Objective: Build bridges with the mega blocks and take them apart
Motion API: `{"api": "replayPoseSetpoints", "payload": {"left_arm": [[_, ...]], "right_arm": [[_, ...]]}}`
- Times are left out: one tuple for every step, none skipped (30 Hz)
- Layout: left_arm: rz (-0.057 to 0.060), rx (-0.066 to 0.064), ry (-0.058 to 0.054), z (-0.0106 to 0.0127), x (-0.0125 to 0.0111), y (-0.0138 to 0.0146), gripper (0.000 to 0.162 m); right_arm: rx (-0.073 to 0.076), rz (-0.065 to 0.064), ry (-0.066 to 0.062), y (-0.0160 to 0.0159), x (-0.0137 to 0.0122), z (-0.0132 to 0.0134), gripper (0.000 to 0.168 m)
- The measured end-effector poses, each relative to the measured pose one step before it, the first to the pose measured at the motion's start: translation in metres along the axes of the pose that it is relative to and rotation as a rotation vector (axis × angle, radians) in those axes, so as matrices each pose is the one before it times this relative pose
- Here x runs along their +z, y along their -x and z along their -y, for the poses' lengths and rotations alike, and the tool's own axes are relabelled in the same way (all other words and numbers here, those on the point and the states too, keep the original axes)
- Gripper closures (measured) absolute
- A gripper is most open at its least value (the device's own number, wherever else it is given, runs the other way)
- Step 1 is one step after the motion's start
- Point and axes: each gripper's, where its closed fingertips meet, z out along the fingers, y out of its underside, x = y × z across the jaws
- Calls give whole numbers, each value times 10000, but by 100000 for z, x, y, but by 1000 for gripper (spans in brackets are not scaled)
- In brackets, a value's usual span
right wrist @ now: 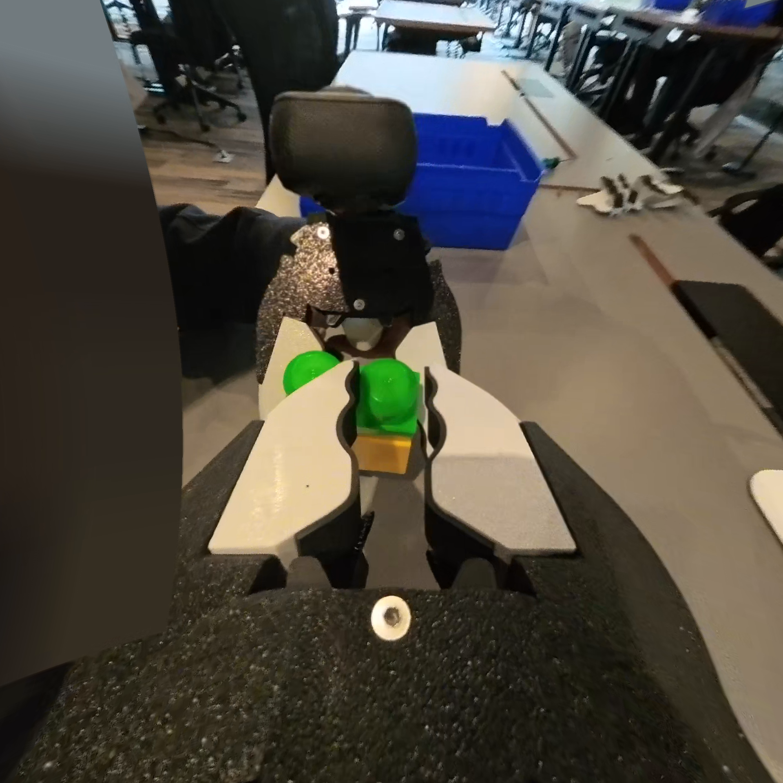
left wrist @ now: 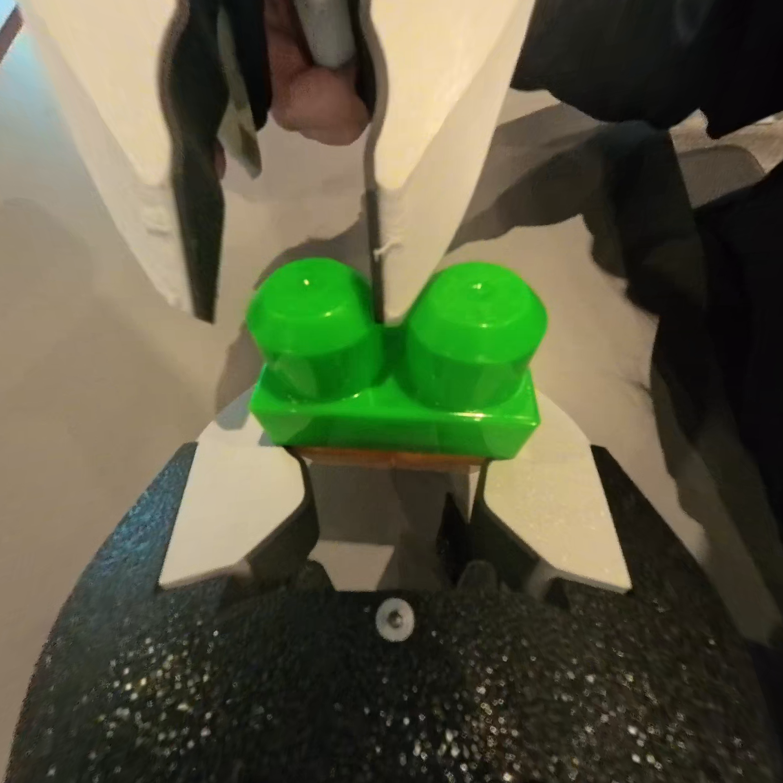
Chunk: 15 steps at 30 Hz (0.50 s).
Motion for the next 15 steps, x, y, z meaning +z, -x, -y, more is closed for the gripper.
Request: {"api": "replayPoseSetpoints", "payload": {"left_arm": [[-43, 8, 61, -145, 128, -39, 73], [-31, -26, 23, -105, 98, -16, 73], [-42, -30, 6, -100, 89, -39, 73], [-34, -23, 12, -111, 80, -32, 73], [-17, -24, 45, -138, 91, -9, 73], [-9, -37, 99, -207, 99, -5, 73], [-14, -43, 125, -215, 109, 7, 73], [-15, -21, 103, -178, 102, -2, 73], [8, -19, 100, -131, 90, 19, 73], [16, -6, 127, -164, 100, 36, 74], [1, 38, 96, -89, 129, -4, 74], [-42, 45, -59, 186, 97, -82, 73], [-79, 17, -133, 327, 52, -138, 74], [-26, 31, -22, 140, 92, -43, 73], [40, 28, 43, -38, 105, 65, 73]], "right_arm": [[103, 169, 163, 142, 41, -213, 142], [66, 63, 134, 52, 48, -164, 144], [-2, -16, 128, 2, 52, -129, 144], [-10, -45, 139, -8, 59, -124, 144], [-7, -51, 186, 2, 57, -178, 144], [2, -84, 246, -44, 59, -230, 145], [27, -83, 259, -28, 46, -220, 145], [-2, -63, 222, 7, 31, -150, 146], [17, -108, 213, -69, 8, -105, 147], [10, -137, 130, -121, -20, 26, 155], [-126, -64, -65, 7, -68, 297, 168], [-91, -74, 179, -4, 125, -96, 168], [-14, -32, 155, 51, 216, -100, 168], [-27, 4, 87, 105, 193, -26, 168], [-96, -69, 129, -7, 107, -132, 168]]}}
